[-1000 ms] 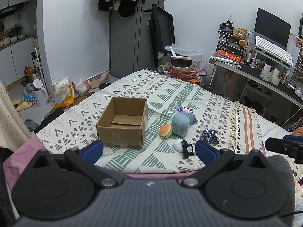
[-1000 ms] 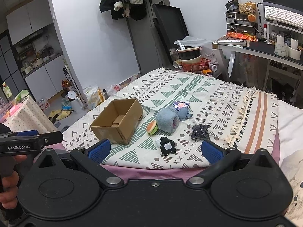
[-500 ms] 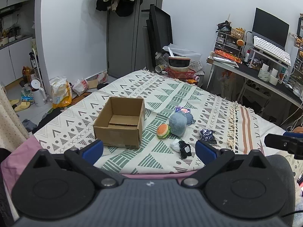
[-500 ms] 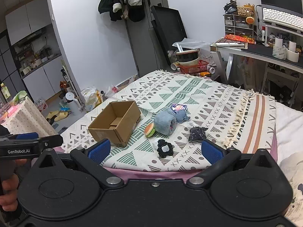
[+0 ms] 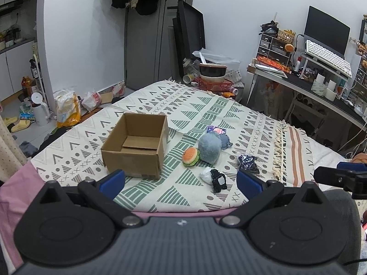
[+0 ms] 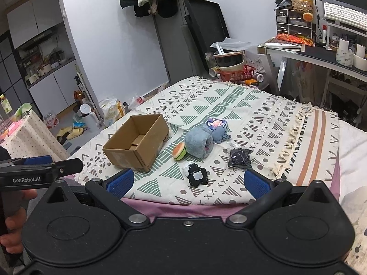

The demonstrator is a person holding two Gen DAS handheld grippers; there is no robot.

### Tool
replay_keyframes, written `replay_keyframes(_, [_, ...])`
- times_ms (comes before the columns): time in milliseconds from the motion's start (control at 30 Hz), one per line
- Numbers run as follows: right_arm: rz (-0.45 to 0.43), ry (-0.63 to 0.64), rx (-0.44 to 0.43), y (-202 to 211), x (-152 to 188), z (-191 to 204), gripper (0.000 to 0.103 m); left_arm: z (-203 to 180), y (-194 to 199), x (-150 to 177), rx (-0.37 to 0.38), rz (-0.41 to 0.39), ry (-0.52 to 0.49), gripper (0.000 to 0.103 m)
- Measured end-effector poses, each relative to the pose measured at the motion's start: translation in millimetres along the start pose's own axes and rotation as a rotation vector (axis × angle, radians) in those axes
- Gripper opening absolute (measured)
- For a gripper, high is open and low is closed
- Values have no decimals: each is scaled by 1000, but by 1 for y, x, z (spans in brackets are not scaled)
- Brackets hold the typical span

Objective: Organize soft objects
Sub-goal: 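Reach the right gripper to the black plush and grasp it while the left gripper grasps the white plush ball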

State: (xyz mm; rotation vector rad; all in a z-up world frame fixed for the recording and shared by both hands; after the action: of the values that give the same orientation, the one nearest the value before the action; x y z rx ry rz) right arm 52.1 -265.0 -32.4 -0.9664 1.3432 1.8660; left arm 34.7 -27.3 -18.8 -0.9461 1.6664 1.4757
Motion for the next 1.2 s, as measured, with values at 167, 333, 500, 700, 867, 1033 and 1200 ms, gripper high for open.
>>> replay_keyframes(167, [21,-61,0,-17,0,-21,103,-10,-25,2,5,28,-5,102])
replay_keyframes(333, [25,-69,24,-37,-1,-39,103,-19,-48,5,21,30,2,100])
replay_keyframes(500, [42,-117,27,-61,-3,-57,103,-24,-75,8,10,52,19,100])
replay_keyframes(700, [82,-165,9,-91,0,-70,103,-22,-104,9,-16,74,37,94])
replay_keyframes(867, [120,-202,-3,-115,4,-75,103,-22,-128,10,-21,100,45,86])
replay_keyframes(1033, [165,-277,1,-143,11,-76,103,-21,-152,17,-16,143,65,80])
replay_keyframes(1200, [209,-357,12,-172,21,-79,103,-19,-174,25,-16,191,84,74])
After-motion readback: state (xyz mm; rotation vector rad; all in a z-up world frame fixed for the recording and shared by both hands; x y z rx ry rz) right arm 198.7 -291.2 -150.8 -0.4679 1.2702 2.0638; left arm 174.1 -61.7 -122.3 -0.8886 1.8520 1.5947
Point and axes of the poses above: each gripper's, at about its wrist camera, not at the fingertips, and y roughly against the way its jaws point, z to its left, x to its underside, the point moved 3 cm from there along -y, roughly the way its jaws point, and after that the axes turned 10 degrees about -z, right-handed, at the moved point
